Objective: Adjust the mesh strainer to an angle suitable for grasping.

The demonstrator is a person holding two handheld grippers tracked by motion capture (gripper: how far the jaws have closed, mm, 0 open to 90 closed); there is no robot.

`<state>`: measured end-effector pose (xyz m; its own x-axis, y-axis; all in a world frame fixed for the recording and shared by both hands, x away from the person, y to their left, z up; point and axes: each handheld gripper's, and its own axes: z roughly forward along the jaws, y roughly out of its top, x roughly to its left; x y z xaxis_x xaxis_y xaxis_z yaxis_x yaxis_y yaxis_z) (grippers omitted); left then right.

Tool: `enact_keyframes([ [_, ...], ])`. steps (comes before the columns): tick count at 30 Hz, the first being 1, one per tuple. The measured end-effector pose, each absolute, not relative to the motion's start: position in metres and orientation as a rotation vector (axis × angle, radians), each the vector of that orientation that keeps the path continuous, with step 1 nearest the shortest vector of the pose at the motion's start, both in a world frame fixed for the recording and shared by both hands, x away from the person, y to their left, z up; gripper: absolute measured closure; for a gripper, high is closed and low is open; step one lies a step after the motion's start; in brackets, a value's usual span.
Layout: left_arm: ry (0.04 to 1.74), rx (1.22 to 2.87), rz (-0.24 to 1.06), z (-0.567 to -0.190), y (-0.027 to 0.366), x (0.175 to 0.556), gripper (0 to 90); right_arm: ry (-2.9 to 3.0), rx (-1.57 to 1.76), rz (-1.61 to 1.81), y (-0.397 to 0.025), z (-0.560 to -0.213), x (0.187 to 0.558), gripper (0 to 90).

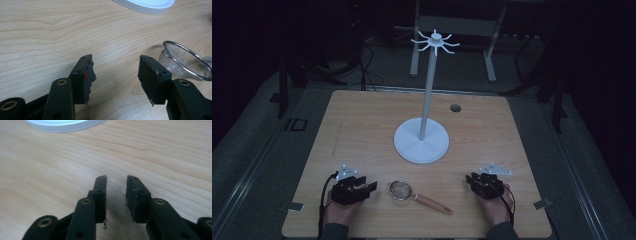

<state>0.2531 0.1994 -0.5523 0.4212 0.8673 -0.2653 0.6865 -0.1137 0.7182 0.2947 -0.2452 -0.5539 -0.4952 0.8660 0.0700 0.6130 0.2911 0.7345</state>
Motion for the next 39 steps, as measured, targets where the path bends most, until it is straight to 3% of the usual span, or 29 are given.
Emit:
enact_keyframes([
  [7, 1.323, 1.865, 0.285, -0.552, 0.199, 0.252, 45.8, 2.251, 1.323, 1.108, -0.236, -0.542, 0.281, 74.4],
  [13, 1.325, 1.862, 0.287, -0.552, 0.200, 0.252, 45.8, 2.324, 1.230, 1.142, -0.228, -0.533, 0.266, 89.3],
  [39, 1.319, 1.856, 0.290, -0.551, 0.200, 0.252, 45.8, 2.628, 0.973, 1.166, -0.184, -0.548, 0.210, 89.9],
])
